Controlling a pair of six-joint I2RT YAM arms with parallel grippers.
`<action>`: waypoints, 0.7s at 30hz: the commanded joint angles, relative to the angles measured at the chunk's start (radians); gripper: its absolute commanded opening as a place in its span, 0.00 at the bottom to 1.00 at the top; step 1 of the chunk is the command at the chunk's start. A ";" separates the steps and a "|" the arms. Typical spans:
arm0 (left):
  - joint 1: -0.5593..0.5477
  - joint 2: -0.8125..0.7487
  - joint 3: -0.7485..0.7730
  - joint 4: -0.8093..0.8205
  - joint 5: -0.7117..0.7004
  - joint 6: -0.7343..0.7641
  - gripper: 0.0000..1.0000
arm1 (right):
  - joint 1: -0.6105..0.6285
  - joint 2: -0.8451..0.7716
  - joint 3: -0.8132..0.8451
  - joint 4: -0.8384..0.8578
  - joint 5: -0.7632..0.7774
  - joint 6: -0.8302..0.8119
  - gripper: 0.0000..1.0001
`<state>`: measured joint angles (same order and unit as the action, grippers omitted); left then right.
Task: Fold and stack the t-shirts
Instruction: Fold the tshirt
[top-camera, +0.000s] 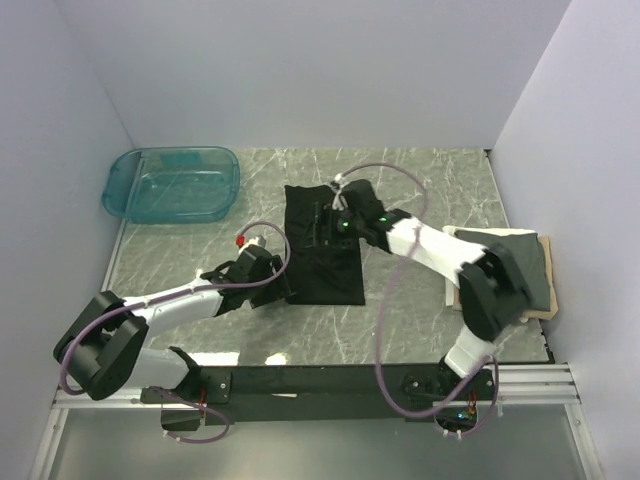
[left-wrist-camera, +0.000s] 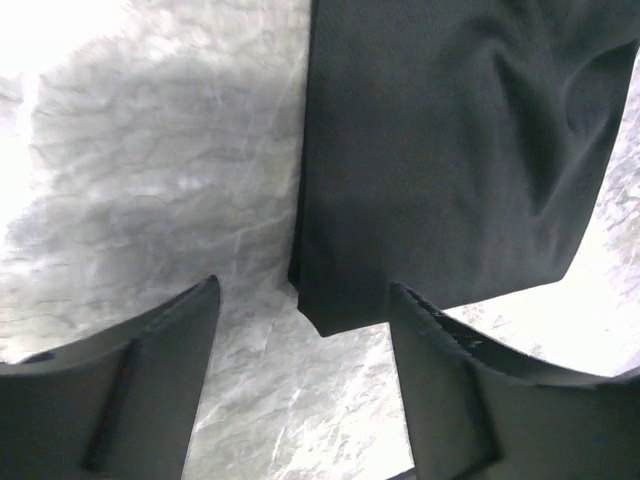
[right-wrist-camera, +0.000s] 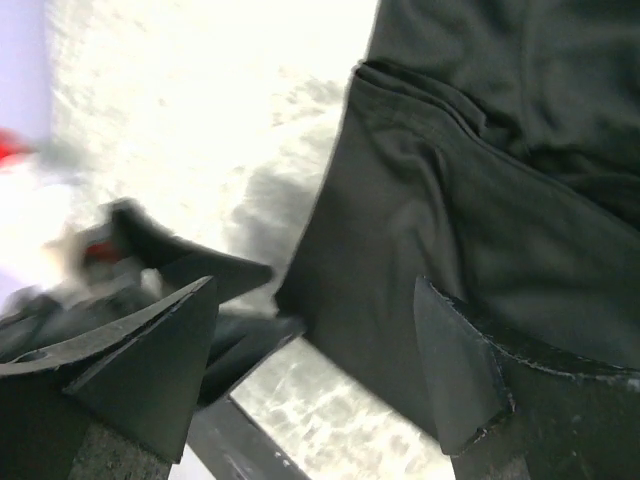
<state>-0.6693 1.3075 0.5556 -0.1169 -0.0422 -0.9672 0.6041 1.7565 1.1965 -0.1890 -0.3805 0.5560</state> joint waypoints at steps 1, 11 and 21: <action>-0.021 0.019 0.000 0.045 0.019 -0.016 0.70 | -0.018 -0.202 -0.081 -0.006 0.113 0.031 0.85; -0.041 0.084 -0.005 0.077 0.016 -0.025 0.37 | -0.040 -0.498 -0.391 -0.102 0.314 0.073 0.85; -0.059 0.112 0.003 0.065 0.025 -0.008 0.01 | -0.041 -0.627 -0.592 -0.179 0.325 0.123 0.85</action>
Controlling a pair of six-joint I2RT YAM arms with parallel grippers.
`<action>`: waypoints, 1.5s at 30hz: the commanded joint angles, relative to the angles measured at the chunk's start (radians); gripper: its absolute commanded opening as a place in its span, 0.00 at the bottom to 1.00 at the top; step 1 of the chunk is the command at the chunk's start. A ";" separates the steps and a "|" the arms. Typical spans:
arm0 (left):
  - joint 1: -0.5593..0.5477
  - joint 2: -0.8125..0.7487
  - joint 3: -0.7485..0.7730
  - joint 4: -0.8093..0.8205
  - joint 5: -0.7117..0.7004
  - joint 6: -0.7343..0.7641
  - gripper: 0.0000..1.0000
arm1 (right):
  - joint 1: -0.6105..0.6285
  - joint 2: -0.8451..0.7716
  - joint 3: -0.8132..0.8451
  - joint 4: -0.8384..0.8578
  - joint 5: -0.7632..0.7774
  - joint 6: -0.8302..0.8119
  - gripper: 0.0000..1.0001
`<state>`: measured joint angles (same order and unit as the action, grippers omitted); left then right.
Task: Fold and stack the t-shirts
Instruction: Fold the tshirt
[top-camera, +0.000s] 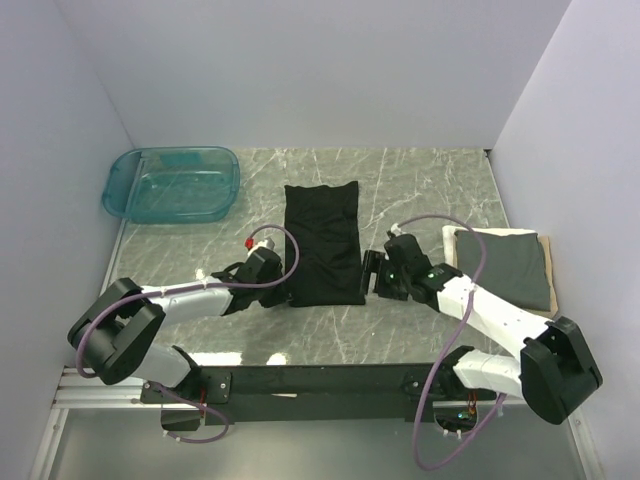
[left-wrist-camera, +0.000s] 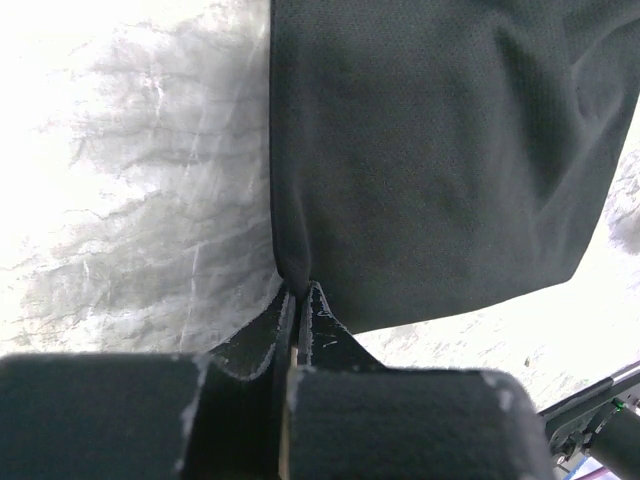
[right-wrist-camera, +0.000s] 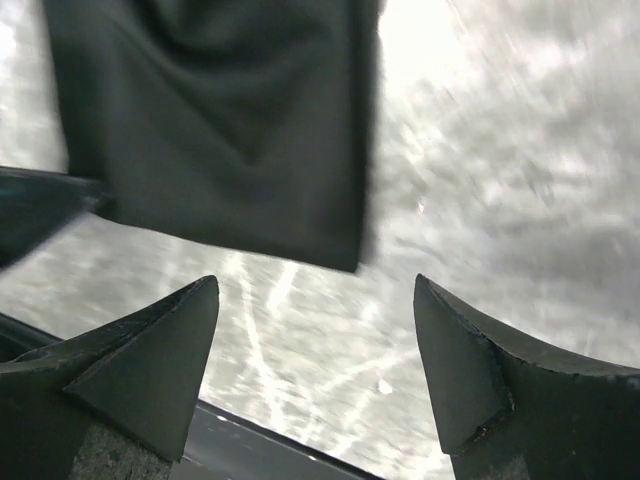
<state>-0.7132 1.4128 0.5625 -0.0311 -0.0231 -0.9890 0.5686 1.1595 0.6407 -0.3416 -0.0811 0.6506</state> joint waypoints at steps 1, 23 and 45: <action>-0.019 0.002 -0.009 -0.020 0.006 0.013 0.01 | -0.006 -0.027 -0.050 -0.016 0.012 0.032 0.84; -0.072 0.011 -0.026 -0.013 -0.026 -0.020 0.01 | 0.002 0.201 -0.052 0.072 -0.054 0.058 0.28; -0.350 -0.241 -0.109 -0.168 -0.044 -0.210 0.01 | 0.071 -0.251 -0.185 -0.269 -0.092 0.144 0.00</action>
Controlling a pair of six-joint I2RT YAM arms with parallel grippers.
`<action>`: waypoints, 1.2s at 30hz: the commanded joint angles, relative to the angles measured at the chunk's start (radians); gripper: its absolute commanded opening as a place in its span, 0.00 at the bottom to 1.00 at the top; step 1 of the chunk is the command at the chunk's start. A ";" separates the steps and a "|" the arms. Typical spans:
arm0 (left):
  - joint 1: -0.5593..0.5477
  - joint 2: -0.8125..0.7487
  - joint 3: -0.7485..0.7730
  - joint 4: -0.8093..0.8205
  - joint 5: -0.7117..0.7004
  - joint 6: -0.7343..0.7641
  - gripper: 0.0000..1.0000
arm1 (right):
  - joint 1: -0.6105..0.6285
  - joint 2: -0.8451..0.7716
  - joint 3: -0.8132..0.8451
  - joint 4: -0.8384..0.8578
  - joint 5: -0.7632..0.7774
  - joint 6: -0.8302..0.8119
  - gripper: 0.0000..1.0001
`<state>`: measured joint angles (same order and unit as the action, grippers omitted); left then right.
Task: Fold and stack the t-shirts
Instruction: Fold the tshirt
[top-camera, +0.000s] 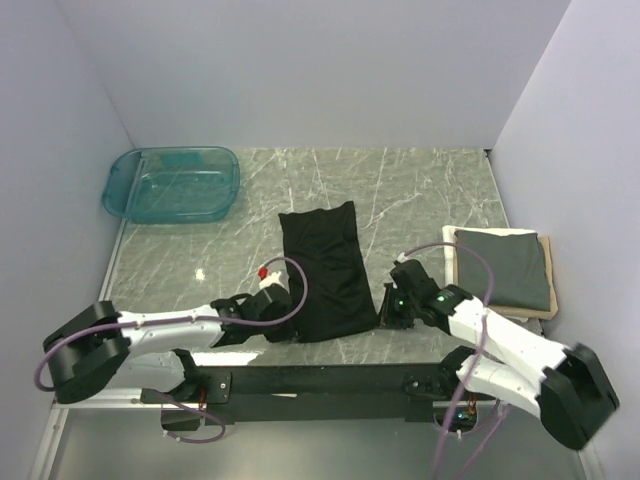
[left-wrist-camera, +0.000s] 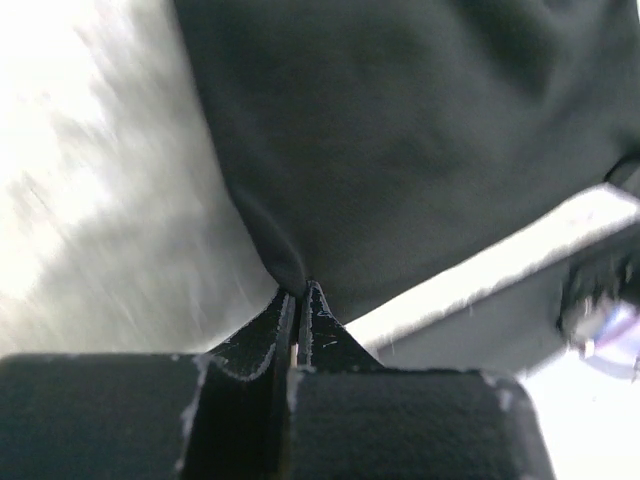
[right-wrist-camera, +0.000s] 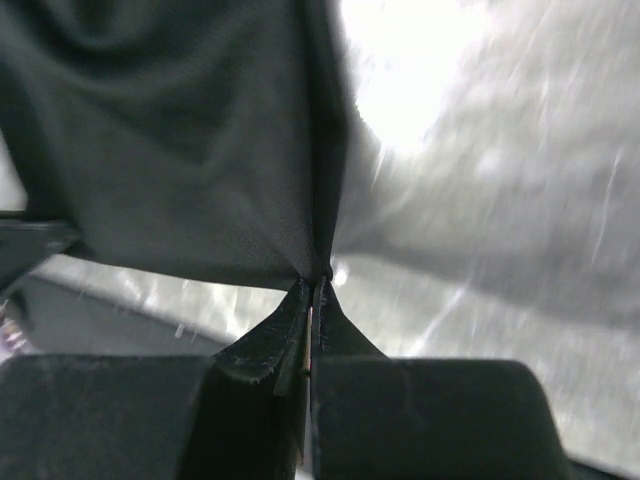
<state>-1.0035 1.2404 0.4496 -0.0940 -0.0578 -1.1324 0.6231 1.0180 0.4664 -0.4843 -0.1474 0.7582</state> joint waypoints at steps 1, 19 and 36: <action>-0.088 -0.087 0.008 -0.128 -0.010 -0.081 0.01 | 0.017 -0.140 -0.009 -0.140 -0.041 0.047 0.00; 0.169 -0.144 0.314 -0.173 -0.085 0.163 0.01 | -0.039 0.014 0.506 -0.149 0.195 -0.122 0.00; 0.378 0.043 0.494 -0.162 -0.047 0.272 0.01 | -0.197 0.347 0.781 -0.011 0.031 -0.209 0.00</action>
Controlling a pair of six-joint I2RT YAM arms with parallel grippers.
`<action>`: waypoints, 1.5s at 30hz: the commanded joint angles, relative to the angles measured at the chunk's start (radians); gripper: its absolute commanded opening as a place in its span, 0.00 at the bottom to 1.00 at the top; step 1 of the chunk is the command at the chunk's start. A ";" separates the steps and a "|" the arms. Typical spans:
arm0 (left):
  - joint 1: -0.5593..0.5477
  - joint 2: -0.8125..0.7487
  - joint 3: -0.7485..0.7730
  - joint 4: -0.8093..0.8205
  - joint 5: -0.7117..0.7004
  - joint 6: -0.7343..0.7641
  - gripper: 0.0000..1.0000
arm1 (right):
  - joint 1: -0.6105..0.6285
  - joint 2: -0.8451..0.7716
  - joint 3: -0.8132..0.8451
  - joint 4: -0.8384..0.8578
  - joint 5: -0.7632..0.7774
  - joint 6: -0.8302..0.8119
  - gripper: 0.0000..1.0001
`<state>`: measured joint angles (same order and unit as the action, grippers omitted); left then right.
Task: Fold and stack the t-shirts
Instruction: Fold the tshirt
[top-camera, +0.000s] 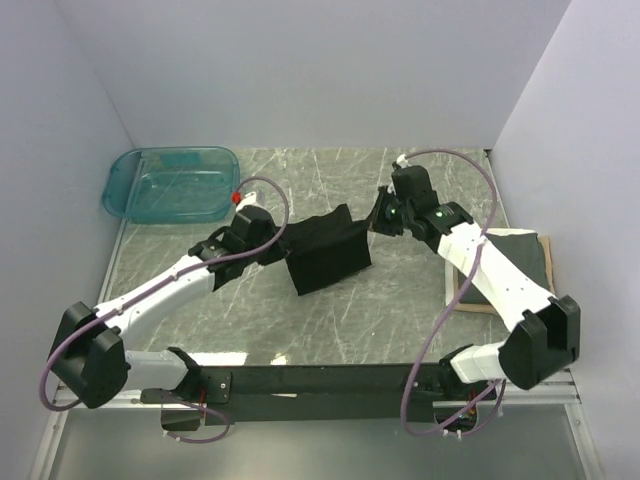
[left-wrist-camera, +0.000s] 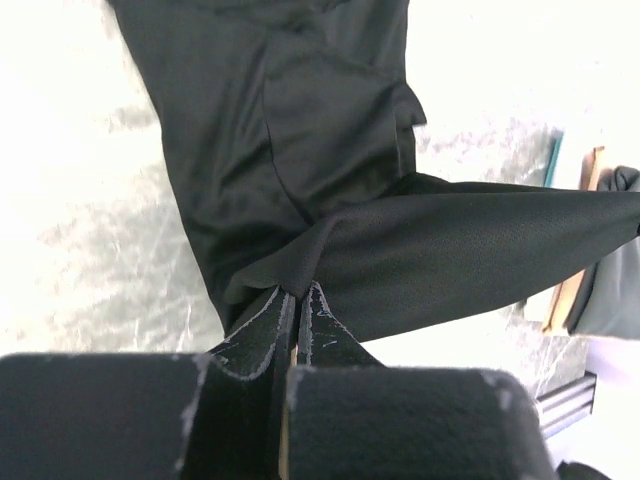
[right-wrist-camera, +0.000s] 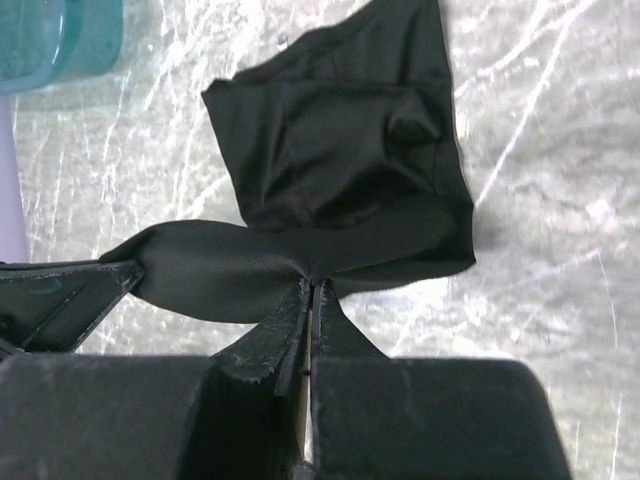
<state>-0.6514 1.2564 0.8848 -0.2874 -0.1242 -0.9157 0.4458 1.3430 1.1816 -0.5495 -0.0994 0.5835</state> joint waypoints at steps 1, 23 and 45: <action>0.041 0.053 0.071 0.024 0.021 0.061 0.01 | -0.030 0.047 0.072 0.057 -0.023 -0.036 0.00; 0.217 0.394 0.281 0.031 0.064 0.123 0.01 | -0.117 0.513 0.355 0.140 -0.152 -0.082 0.00; 0.256 0.425 0.313 0.132 0.230 0.147 0.99 | -0.153 0.494 0.285 0.258 -0.267 -0.073 0.72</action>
<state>-0.3779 1.7702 1.2209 -0.2180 0.0387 -0.7715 0.2821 1.9865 1.5330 -0.3801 -0.3080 0.5049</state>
